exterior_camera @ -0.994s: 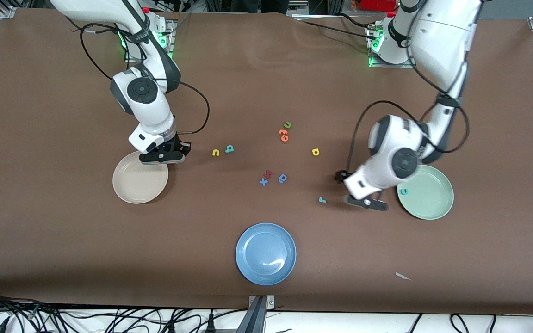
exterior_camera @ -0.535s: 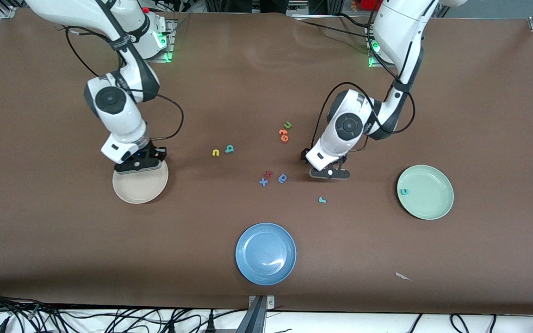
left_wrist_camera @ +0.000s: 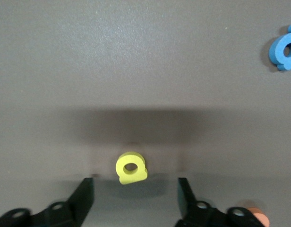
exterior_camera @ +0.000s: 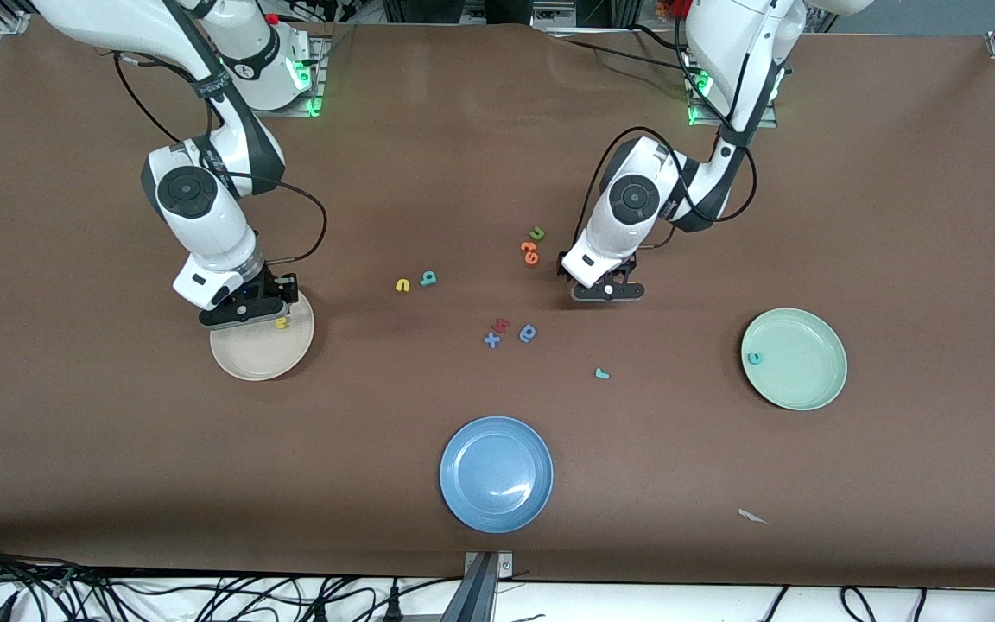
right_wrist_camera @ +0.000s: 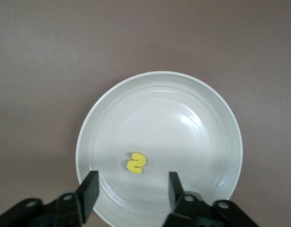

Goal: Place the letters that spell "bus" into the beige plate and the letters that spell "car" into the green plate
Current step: 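Release the yellow 2 on the beige plate while the left gripper reaches letters, then grasp the yellow o with the left gripper while the right gripper reaches letters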

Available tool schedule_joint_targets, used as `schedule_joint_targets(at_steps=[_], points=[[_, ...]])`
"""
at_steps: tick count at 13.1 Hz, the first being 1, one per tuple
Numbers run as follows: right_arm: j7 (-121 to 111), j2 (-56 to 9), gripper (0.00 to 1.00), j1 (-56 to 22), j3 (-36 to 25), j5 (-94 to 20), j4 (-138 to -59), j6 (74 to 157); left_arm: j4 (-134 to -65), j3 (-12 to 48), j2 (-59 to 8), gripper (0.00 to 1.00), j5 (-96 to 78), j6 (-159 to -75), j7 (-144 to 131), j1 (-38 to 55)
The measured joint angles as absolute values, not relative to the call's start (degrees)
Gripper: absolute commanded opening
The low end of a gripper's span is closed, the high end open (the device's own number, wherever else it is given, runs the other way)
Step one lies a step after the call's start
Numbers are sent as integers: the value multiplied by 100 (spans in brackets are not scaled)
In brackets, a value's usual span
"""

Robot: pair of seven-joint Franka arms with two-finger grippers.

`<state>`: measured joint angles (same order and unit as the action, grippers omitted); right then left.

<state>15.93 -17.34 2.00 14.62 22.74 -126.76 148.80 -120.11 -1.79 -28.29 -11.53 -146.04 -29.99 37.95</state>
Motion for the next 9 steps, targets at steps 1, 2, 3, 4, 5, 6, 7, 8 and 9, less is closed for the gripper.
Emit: schedule_joint_targets(at_steps=[1,2,3,4,5,6,7,8,9], points=[[1664,-1735,100,203,1484,2225,-12676,14881,-12011,-185,-2827,66,-1153,-14606,-3018,3801],[1858,-1743,100,205,1575,2146,-12676,14881,-12015,-195,-2828,66,-1153,-14606,-3022,3801],[2210,-1770,100,199,1745,2075,-12674,14881,-12018,-212,-2828,66,-1149,-14610,-3022,3801],[2747,-1829,100,177,1962,2049,-12662,14882,-12017,-232,-2829,65,-1138,-14621,-3025,3801],[3300,-1916,100,100,2147,2048,-12629,14890,-12016,-244,-2834,63,-1111,-14625,-3058,3801],[3784,-2013,100,-77,2250,2048,-12565,14896,-12010,-247,-2845,61,-1036,-14630,-3148,3801],[4214,-2123,100,-331,2291,2047,-12474,14899,-11989,-247,-2868,58,-895,-14631,-3312,3803],[4561,-2222,100,-562,2300,2047,-12374,14899,-11959,-247,-2901,54,-761,-14632,-3476,3806],[4850,-2322,100,-760,2303,2047,-12269,14900,-11934,-247,-2939,50,-646,-14633,-3630,3812]])
